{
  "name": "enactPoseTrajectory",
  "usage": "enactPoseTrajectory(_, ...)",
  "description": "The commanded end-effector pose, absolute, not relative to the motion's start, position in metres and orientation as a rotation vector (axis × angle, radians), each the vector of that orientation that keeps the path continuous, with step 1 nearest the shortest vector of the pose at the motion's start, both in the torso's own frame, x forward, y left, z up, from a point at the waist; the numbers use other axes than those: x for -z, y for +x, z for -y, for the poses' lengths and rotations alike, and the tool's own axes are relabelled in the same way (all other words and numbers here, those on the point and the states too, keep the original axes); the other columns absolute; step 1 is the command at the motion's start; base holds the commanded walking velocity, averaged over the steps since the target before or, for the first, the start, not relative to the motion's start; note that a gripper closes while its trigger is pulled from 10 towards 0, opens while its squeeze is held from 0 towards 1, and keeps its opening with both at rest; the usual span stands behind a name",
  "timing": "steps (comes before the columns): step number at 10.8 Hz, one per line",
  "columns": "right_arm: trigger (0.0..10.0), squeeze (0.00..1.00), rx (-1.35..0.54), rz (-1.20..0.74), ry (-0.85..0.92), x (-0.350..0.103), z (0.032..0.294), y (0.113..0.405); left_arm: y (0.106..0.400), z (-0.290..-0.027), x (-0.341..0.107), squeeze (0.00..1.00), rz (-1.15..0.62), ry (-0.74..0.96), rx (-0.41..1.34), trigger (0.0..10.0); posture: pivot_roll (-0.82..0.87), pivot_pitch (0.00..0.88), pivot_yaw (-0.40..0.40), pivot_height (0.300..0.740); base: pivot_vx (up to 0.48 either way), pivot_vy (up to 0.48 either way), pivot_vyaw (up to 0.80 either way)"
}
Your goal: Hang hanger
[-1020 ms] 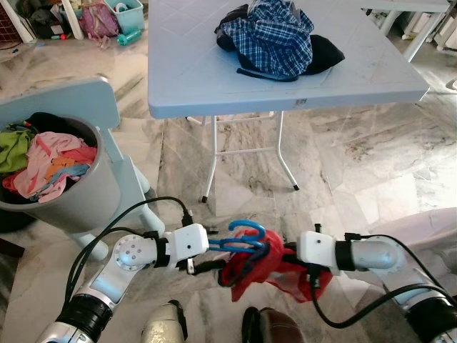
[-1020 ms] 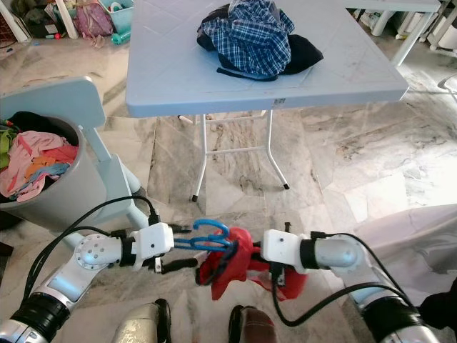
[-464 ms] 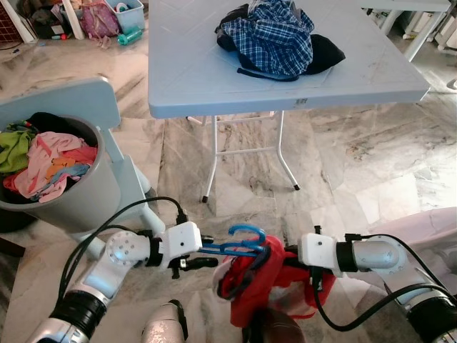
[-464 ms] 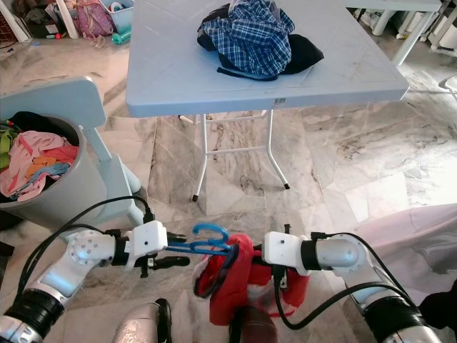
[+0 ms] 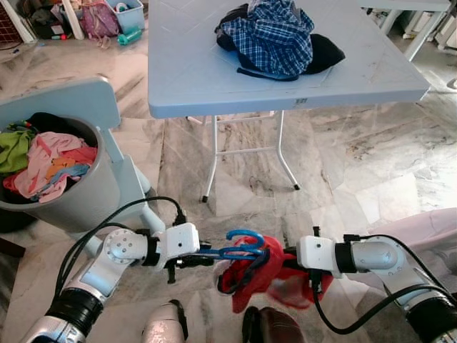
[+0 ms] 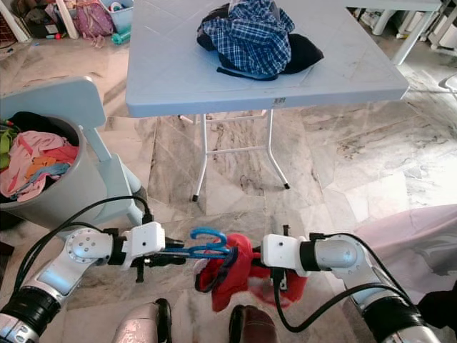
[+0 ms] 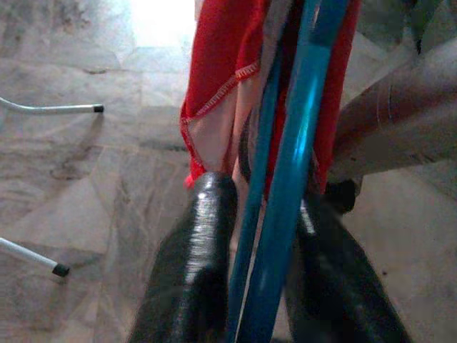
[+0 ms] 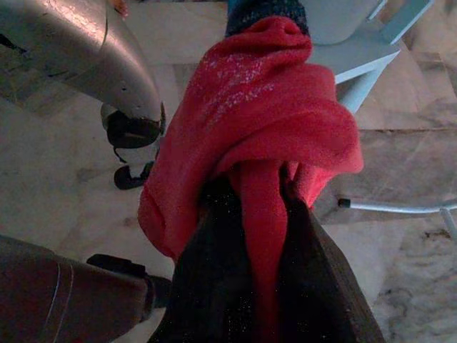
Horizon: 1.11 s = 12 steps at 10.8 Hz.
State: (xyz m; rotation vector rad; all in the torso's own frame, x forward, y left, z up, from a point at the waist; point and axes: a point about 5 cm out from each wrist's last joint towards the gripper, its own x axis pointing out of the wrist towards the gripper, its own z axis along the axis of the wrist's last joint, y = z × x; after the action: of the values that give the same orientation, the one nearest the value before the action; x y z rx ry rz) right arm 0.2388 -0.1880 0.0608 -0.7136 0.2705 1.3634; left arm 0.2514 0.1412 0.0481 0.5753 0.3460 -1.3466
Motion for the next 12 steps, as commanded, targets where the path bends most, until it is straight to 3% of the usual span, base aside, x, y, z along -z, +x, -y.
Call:
enactPoseTrajectory(1, 10.0, 0.00, -1.383, -0.250, -0.723, -0.062, 0.186, 0.238, 0.250, -0.140, -0.048, 0.00, -0.361, 0.596, 1.377, 0.0, -0.05, 0.160, -0.026, 0.740, 0.000, 0.000, 0.00)
enactPoseTrajectory(7, 10.0, 0.00, -1.358, -0.210, -0.716, -0.065, 0.182, 0.242, 0.254, -0.135, -0.044, 0.00, -0.325, 0.583, 1.310, 0.0, -0.05, 0.156, -0.030, 0.740, 0.000, 0.000, 0.00)
enactPoseTrajectory(9, 10.0, 0.00, -1.332, -0.158, -0.741, -0.070, 0.179, 0.249, 0.274, -0.130, -0.057, 0.00, -0.162, 0.584, 1.124, 0.0, -0.05, 0.156, -0.037, 0.740, 0.000, 0.000, 0.00)
enactPoseTrajectory(10, 10.0, 1.00, -1.333, -0.155, -0.715, -0.071, 0.177, 0.250, 0.277, -0.131, -0.059, 0.00, -0.132, 0.606, 1.097, 0.0, -0.05, 0.156, -0.039, 0.740, 0.000, 0.000, 0.00)
enactPoseTrajectory(12, 10.0, 1.00, -1.313, -0.136, -0.722, -0.073, 0.176, 0.252, 0.275, -0.130, -0.054, 0.00, -0.137, 0.580, 1.092, 0.0, -0.05, 0.155, -0.041, 0.740, 0.000, 0.000, 0.00)
